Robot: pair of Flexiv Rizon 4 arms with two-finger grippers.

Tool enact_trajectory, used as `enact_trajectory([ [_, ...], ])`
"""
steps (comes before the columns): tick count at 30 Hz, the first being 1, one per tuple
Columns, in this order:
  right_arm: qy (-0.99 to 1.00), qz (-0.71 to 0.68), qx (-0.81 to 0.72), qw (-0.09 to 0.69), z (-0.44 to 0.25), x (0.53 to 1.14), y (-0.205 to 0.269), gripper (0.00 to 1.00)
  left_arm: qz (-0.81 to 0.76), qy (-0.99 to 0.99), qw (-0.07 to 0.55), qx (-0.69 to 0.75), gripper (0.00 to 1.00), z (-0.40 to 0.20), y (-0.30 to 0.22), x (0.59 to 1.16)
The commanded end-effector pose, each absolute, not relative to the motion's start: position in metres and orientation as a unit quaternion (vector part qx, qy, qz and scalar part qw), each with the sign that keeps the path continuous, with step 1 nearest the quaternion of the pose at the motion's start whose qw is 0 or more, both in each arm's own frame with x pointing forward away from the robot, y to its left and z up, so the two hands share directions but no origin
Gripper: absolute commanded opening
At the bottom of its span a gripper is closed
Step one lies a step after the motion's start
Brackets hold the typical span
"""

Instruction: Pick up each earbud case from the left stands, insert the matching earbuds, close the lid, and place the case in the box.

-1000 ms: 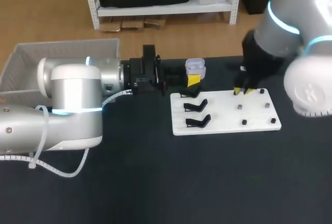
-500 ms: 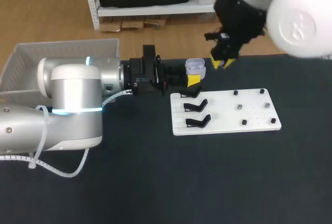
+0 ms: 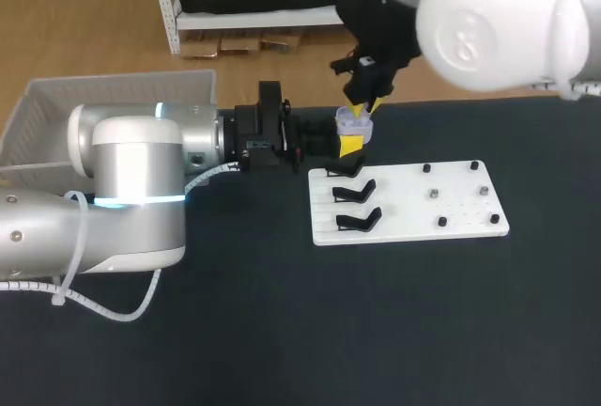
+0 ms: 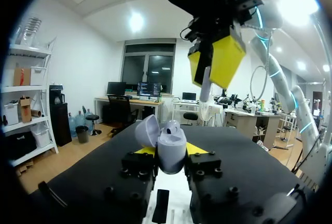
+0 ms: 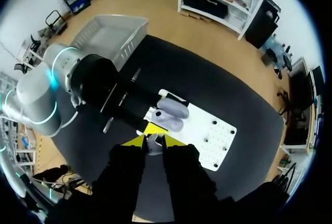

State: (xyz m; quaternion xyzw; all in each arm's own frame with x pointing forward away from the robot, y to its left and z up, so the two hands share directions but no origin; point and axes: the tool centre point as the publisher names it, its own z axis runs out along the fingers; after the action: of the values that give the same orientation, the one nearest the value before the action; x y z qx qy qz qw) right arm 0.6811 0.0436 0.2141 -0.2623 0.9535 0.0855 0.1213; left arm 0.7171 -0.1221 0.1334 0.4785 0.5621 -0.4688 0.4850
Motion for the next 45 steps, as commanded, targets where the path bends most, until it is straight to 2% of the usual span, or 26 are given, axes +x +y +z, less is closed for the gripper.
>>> enact_trajectory([
  [1, 0.953, 0.08, -0.269, 0.117, 0.211, 0.687, 0.046, 0.0, -0.469, 0.562, 0.486, 0.478, 0.0, 0.133, -0.122, 0.717],
  [45, 0.947, 0.065, -0.296, 0.103, 0.182, 0.705, 0.057, 0.0, -0.469, 0.562, 0.486, 0.478, 0.0, 0.133, -0.122, 0.717],
])
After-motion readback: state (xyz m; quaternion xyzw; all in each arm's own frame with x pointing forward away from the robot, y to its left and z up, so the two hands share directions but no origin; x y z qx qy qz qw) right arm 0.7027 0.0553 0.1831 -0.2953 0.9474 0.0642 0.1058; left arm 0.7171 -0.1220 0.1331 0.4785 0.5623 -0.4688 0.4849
